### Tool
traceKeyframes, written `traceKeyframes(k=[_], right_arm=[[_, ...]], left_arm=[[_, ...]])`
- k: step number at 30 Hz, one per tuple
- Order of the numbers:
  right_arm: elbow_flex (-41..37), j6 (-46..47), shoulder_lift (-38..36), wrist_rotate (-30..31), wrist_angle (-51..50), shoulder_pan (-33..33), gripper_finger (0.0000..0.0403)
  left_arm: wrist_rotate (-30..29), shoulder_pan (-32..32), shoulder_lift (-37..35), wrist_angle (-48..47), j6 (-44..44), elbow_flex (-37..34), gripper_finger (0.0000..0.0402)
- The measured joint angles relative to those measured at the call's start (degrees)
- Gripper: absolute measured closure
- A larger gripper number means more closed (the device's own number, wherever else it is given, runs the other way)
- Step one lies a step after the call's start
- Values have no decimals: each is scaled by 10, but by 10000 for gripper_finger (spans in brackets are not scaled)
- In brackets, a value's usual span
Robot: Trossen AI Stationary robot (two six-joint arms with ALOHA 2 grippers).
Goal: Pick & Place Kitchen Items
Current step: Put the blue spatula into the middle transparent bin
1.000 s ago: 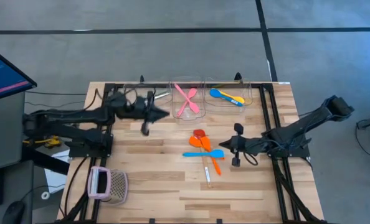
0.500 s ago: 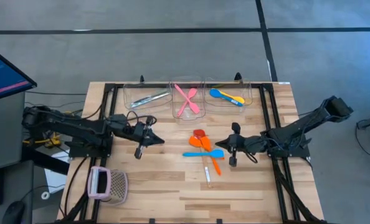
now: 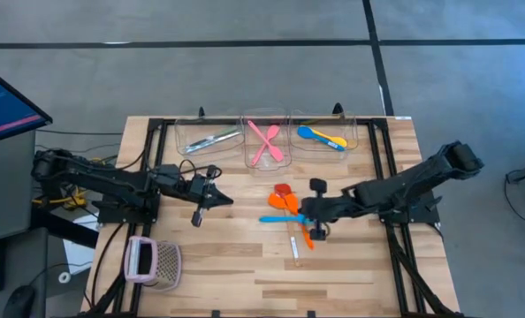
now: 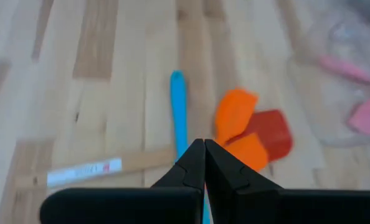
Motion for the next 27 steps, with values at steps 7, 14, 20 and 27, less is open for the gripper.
traceKeyframes(k=[7,14,20,27], right_arm=[[110,-63,107,-68,-142,-14,403],[193,-128,190,-96,-202,-13,403],[230,-128,243,-93,-205,-17,395],[240,-134,268,-89,-240,-21,324]], left_arm=[[-2,0,0,0,1,0,400],[-47,0,0,0,15,0,400],[-49,0,0,0,15,-3,400],[-48,0,0,1,15,-12,400]])
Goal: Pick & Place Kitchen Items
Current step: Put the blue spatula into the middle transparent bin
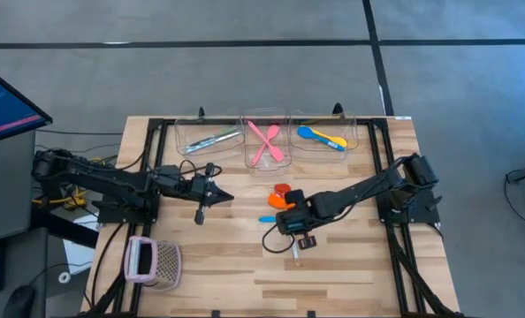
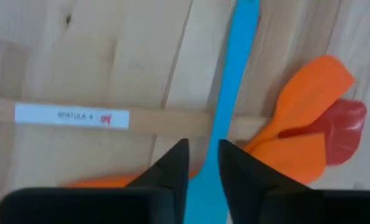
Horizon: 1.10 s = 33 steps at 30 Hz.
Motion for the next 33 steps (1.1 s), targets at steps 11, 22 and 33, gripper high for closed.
traceKeyframes(k=[11,22,33], right_arm=[[-21,0,-1,-4,31,-10,256],[-64,6,-1,-14,78,-34,279],[-70,6,-1,-24,95,-34,280]], left_arm=[[0,0,0,4,0,0,400],[1,0,0,8,0,0,400],[1,0,0,8,0,0,400]])
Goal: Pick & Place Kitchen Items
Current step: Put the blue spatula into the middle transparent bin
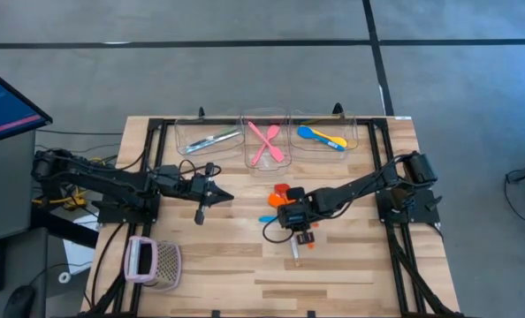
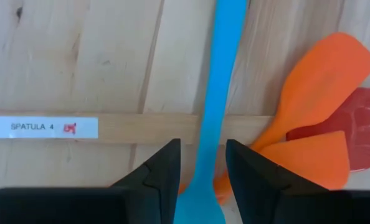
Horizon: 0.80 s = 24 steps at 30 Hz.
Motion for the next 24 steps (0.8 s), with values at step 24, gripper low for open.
traceKeyframes(k=[24], right_arm=[[-52,15,-4,4,52,0,375]], left_arm=[[0,0,0,1,0,0,400]])
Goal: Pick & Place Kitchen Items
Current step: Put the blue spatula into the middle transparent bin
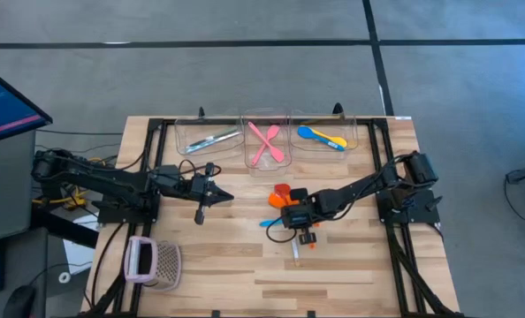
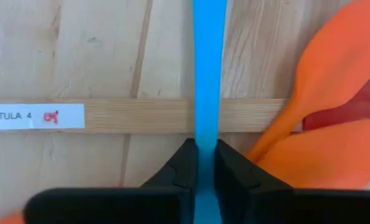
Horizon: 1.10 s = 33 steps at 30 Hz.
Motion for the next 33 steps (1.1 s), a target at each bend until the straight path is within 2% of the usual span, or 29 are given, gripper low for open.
traceKeyframes(k=[11,17,26,33], right_arm=[[94,-7,-1,7,-105,-1,380],[150,-22,-35,5,-171,-1,380],[158,2,-172,0,-108,-12,380],[157,15,-229,0,-48,-21,380]], left_arm=[[0,0,0,0,0,0,400],[0,0,0,1,0,0,400],[0,0,0,3,0,-1,400],[0,0,0,8,0,-1,400]])
